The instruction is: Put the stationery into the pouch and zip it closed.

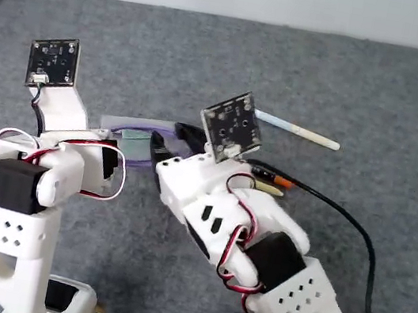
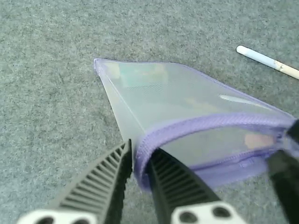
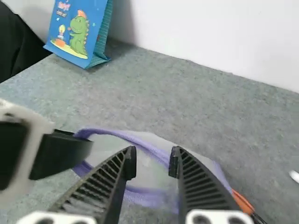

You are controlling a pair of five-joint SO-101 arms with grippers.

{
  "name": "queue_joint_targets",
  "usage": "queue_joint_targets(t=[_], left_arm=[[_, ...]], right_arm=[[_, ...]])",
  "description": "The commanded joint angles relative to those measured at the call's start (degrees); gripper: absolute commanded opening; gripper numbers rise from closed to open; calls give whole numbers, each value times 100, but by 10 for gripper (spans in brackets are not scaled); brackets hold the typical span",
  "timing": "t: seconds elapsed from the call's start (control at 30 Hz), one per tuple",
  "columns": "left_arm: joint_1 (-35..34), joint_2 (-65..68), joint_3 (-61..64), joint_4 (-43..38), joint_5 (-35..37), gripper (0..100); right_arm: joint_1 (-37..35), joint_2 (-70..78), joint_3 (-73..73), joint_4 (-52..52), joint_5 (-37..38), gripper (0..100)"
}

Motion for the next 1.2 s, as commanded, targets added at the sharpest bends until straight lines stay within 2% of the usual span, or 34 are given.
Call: queue_joint_targets(t=[0.0,0.17,0.33,0.5,0.73,0.97,1.17], left_arm=[[-53,-9,-40,-62,62,32],[-53,-9,-40,-62,62,32],[-53,-9,-31,26,62,32],[-53,-9,-40,229,35,32],[-53,-9,-40,211,35,32],[-53,-9,-40,211,35,32],[-53,-9,-40,211,35,32]], right_arm=[[505,-189,-580,708,-44,121],[1525,101,-1064,2000,88,126],[2413,892,-1407,2818,1055,126],[2835,2193,-1925,3248,1793,126],[2844,4312,-3042,3248,1925,127],[2527,6343,-4510,3266,1908,128],[2255,7468,-5503,3266,1916,128]])
